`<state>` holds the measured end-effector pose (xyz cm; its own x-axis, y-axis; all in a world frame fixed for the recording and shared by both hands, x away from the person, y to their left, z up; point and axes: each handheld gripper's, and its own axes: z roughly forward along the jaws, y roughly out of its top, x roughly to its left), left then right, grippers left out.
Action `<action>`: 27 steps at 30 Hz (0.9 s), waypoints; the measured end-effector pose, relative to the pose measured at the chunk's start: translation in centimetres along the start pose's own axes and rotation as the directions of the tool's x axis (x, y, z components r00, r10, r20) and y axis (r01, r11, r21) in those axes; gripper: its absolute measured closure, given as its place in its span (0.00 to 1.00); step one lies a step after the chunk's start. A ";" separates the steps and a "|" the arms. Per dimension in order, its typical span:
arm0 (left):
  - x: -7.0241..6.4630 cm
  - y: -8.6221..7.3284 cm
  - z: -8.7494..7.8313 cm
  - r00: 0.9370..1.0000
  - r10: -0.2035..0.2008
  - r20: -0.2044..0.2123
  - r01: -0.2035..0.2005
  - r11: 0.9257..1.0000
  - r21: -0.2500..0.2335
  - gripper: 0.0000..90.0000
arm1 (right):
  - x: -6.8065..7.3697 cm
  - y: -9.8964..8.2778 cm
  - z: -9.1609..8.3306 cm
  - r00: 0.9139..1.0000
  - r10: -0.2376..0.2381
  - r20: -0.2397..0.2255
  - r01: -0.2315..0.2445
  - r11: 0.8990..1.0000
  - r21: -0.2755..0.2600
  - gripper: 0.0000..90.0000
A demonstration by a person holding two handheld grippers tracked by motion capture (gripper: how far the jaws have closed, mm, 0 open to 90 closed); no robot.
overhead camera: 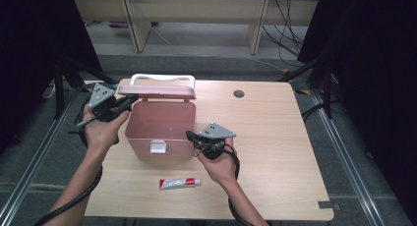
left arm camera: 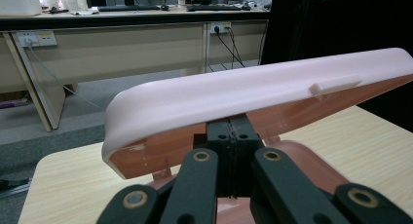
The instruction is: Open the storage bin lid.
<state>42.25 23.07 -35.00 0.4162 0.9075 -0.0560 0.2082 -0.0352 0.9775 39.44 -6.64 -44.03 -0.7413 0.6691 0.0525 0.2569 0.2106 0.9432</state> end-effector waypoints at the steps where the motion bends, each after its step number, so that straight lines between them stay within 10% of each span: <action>1: 0.0 0.1 0.1 1.000 0.001 -0.001 -0.001 1.000 -0.001 1.00 | -0.1 0.0 0.1 1.000 -0.001 -0.010 0.001 1.000 -0.005 1.00; 27: 1.0 2.2 2.6 0.999 -0.013 -0.033 0.013 1.000 -0.004 1.00 | -0.1 -0.1 0.2 1.000 -0.014 -0.001 0.014 1.000 0.002 1.00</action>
<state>45.41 22.80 -33.41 0.3841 0.9212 -0.0619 0.2098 -0.0218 0.9775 39.66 -6.57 -44.16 -0.7454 0.6654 0.0391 0.2472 0.2215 0.9433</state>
